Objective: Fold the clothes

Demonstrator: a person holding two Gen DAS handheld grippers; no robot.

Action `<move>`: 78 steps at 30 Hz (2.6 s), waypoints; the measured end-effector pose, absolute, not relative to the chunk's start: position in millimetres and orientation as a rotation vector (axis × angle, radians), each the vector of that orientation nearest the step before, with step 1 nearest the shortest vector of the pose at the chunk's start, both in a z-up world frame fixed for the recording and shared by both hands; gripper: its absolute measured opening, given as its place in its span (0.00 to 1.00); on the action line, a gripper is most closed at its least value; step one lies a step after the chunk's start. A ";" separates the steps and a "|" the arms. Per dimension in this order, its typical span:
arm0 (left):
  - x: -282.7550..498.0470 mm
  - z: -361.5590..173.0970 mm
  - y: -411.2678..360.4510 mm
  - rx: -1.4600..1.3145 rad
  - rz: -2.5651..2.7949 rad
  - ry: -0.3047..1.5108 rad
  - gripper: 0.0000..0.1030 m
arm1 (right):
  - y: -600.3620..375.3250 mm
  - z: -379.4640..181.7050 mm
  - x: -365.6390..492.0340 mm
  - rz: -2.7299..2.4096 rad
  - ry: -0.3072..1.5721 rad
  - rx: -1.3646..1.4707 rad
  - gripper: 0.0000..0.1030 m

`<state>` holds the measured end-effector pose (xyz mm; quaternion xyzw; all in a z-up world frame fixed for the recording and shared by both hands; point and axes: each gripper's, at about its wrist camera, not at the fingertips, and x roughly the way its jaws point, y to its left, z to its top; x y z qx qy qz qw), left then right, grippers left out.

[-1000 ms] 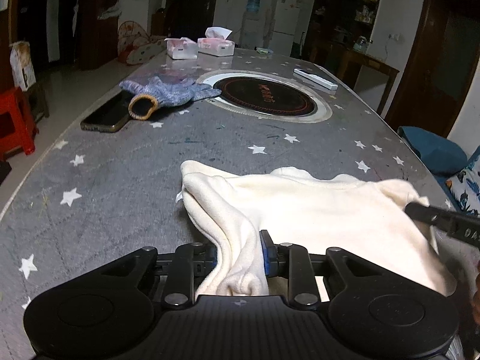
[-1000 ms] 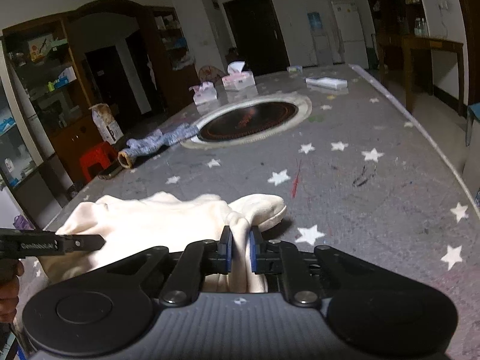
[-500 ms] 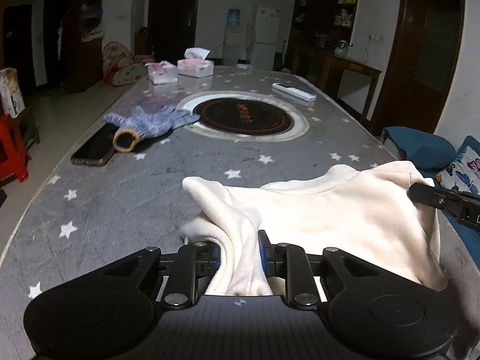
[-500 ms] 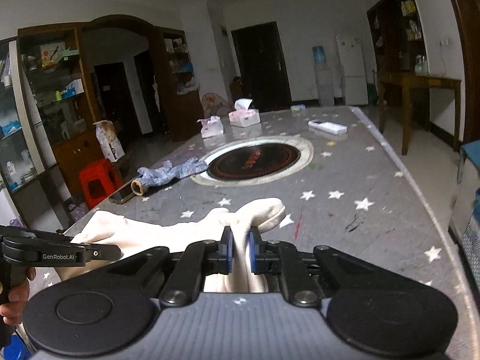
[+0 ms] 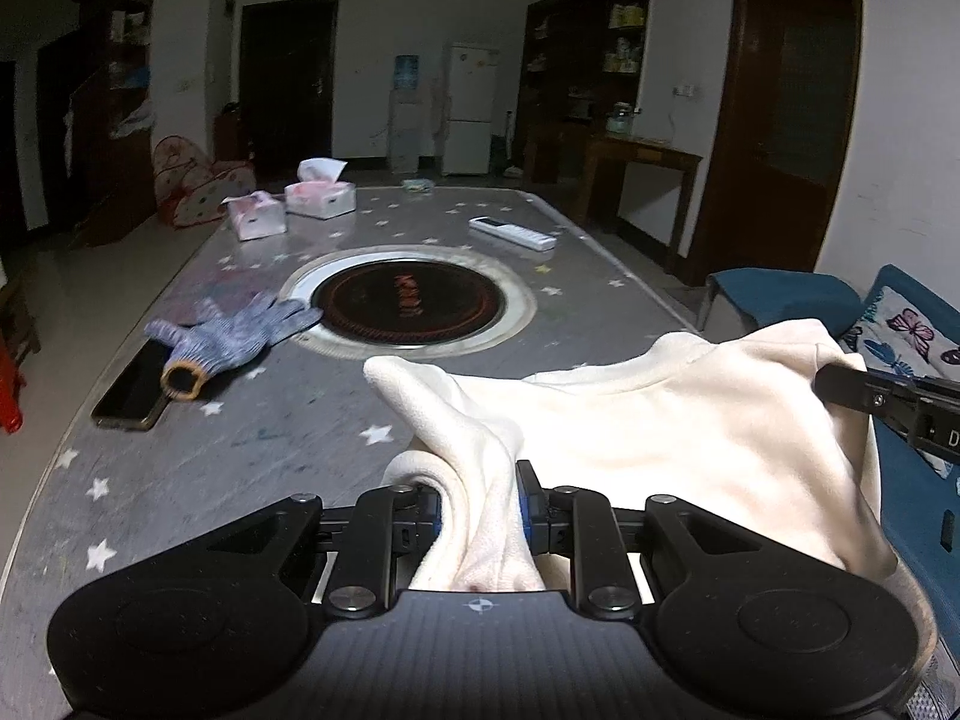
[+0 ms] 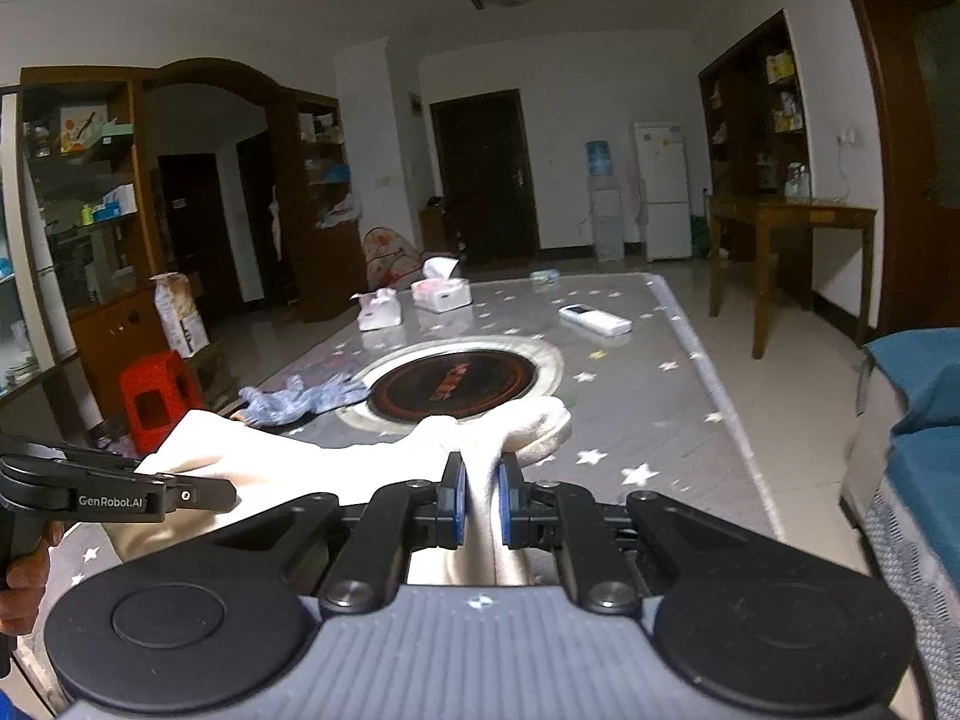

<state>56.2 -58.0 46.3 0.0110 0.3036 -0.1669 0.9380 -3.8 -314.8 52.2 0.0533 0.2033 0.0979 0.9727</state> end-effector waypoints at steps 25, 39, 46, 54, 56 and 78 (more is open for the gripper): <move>92.4 64.2 -129.6 0.110 -0.371 0.636 0.22 | -371.9 71.3 18.3 0.129 0.385 0.061 0.09; 110.7 51.4 -140.9 0.112 -0.339 0.676 0.22 | -383.6 57.9 44.3 0.145 0.422 0.061 0.09; 119.0 41.0 -145.2 0.120 -0.341 0.698 0.22 | -386.9 47.2 54.5 0.139 0.444 0.065 0.09; 126.9 30.7 -150.5 0.127 -0.340 0.719 0.22 | -390.1 39.0 65.6 0.130 0.470 0.066 0.09; 129.1 28.2 -151.6 0.129 -0.340 0.726 0.22 | -391.1 37.1 68.7 0.129 0.475 0.069 0.09; 148.3 0.2 -161.3 0.134 -0.353 0.783 0.22 | -398.7 8.5 94.1 0.091 0.542 0.075 0.09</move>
